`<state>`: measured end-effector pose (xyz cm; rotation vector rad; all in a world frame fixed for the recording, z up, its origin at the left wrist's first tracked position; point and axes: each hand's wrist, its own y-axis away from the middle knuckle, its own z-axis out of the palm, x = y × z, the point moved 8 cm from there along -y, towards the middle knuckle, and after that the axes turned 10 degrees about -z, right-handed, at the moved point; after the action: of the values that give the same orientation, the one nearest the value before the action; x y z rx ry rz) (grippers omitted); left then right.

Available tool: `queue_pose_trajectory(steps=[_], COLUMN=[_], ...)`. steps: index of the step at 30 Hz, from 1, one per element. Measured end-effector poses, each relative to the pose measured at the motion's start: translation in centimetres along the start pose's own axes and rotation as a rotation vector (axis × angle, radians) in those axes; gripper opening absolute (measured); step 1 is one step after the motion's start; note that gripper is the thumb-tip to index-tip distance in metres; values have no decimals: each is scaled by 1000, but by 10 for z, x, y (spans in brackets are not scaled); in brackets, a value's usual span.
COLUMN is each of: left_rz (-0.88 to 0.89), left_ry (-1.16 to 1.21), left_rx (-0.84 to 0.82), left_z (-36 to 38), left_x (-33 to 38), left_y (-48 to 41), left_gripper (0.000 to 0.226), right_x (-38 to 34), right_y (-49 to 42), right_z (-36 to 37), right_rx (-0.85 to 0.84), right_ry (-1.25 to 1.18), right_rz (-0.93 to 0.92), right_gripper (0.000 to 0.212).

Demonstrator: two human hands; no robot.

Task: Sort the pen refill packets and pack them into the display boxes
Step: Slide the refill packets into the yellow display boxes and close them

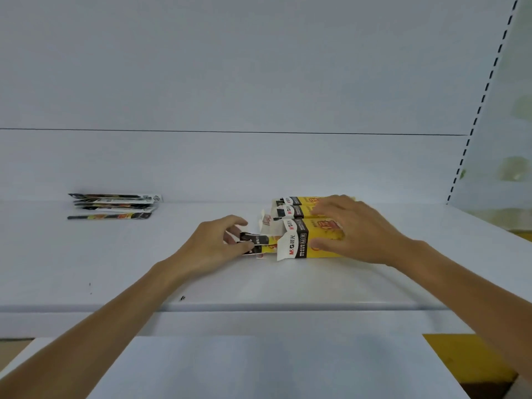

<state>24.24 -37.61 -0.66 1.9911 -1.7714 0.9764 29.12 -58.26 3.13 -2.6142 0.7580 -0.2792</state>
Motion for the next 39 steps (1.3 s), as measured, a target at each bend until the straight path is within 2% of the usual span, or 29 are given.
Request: queue_pose_trajectory(steps=[2, 5, 7, 9, 11, 13, 15, 18, 24, 28, 31, 35, 39], left_rz=[44, 96, 133, 168, 163, 154, 127, 153, 193, 99, 4, 5, 46], left_ry=[83, 132, 40, -35, -7, -53, -70, -136, -281, -118, -21, -54, -161], left_rx=[63, 79, 8, -118, -203, -125, -26, -60, -127, -74, -51, -71, -25], left_z=[-4, 2, 17, 33, 37, 28, 19, 27, 54, 44, 40, 48, 43], left_x=[3, 16, 30, 41, 42, 33, 21, 26, 39, 35, 22, 19, 23], left_y=[1, 1, 0, 0, -2, -7, -10, -8, -7, -18, -30, -43, -45], left_gripper=[22, 15, 6, 13, 25, 29, 24, 14, 22, 16, 20, 27, 25], right_x=[14, 22, 22, 21, 21, 22, 24, 22, 22, 25, 32, 42, 42], right_y=[11, 15, 11, 8, 7, 8, 8, 9, 10, 5, 0, -9, -15], right_z=[1, 11, 15, 18, 17, 18, 18, 17, 17, 19, 23, 28, 28], right_rx=[-49, -78, -31, 28, 60, 71, 69, 132, 168, 177, 134, 104, 113], right_ry=[15, -8, -10, 2, 28, 28, 27, 52, 51, 64, 39, 25, 23], right_rz=[28, 41, 40, 38, 21, 6, 4, -9, -27, -28, -18, -19, -48], right_gripper=[66, 71, 75, 72, 69, 69, 70, 65, 59, 59, 69, 80, 73])
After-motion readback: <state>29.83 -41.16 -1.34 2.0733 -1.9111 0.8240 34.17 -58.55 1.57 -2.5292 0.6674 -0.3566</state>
